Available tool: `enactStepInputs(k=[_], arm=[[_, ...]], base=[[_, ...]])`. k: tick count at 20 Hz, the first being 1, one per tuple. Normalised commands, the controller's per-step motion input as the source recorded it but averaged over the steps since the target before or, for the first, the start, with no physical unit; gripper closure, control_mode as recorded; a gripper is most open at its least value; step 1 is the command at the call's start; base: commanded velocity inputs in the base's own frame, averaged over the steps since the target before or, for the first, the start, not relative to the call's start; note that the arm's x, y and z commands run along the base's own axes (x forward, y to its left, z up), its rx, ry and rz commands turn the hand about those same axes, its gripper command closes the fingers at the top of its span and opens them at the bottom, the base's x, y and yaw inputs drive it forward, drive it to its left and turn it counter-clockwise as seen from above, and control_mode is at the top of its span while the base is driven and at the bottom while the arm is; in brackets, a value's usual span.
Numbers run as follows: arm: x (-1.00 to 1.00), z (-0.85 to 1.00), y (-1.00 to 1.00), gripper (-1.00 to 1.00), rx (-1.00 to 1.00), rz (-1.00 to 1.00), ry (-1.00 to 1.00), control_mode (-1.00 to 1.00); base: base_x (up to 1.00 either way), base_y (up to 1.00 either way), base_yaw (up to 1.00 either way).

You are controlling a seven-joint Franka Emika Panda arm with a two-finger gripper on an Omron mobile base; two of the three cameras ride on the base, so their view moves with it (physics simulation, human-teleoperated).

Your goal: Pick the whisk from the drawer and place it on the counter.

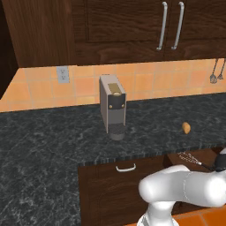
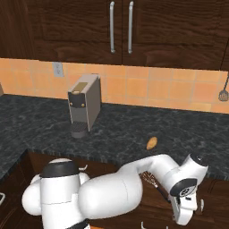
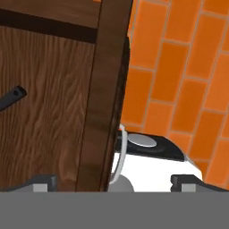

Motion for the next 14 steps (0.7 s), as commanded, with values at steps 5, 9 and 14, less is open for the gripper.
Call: enactStepInputs(k=[5,9,14], arm=[[0.22,-0.64,-0.03,-1.0,0.0,0.0,0.0,-1.0],[0.3,-0.56,-0.02,-1.0,0.0,0.0,-0.01,-1.0],[-0.22,-0.28,-0.03,-1.0,0.0,0.0,0.01,-1.0]], base=[[0.0,0.0,0.0],[0.0,0.0,0.0],[0.0,0.0,0.0]])
